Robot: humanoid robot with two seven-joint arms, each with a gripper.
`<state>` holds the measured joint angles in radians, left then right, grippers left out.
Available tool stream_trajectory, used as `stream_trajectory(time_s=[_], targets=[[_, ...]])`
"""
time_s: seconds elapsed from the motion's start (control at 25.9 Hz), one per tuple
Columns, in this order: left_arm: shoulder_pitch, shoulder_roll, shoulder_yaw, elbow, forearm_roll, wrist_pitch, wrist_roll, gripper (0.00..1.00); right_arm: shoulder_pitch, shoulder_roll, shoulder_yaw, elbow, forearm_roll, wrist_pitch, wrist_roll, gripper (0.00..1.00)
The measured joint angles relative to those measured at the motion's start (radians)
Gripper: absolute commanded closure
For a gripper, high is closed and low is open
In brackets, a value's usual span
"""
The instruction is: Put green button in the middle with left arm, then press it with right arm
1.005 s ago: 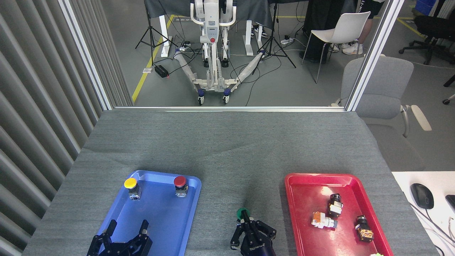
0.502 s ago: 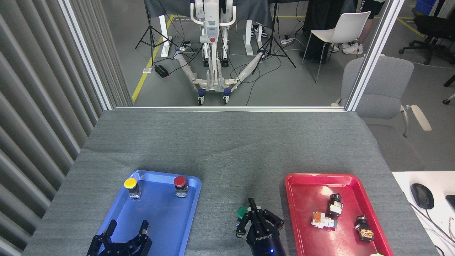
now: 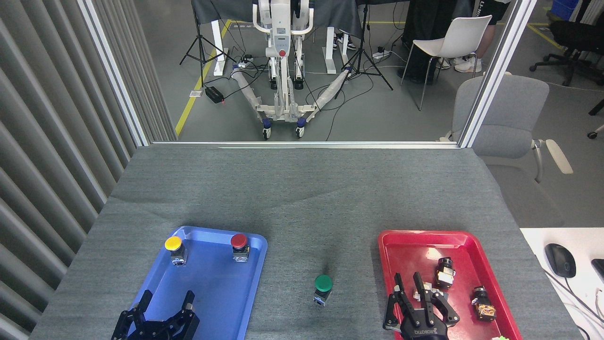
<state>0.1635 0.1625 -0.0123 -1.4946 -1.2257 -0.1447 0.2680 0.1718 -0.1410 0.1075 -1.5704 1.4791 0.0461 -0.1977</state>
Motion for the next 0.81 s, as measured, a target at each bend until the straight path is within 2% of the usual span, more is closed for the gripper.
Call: stream_trajectory(time_s=[0.27,0.81], targets=[[0.002,0.011,0.0,-0.004,0.0,0.0,0.0,0.01,0.04,-0.038,-0.064,-0.017,-0.042,-0.008,-0.004,0.0],[0.008,0.014,-0.001,-0.025,0.0,0.004,0.001,0.01,0.047,-0.035,-0.124,-0.008,-0.057,-0.013,0.006,0.0]])
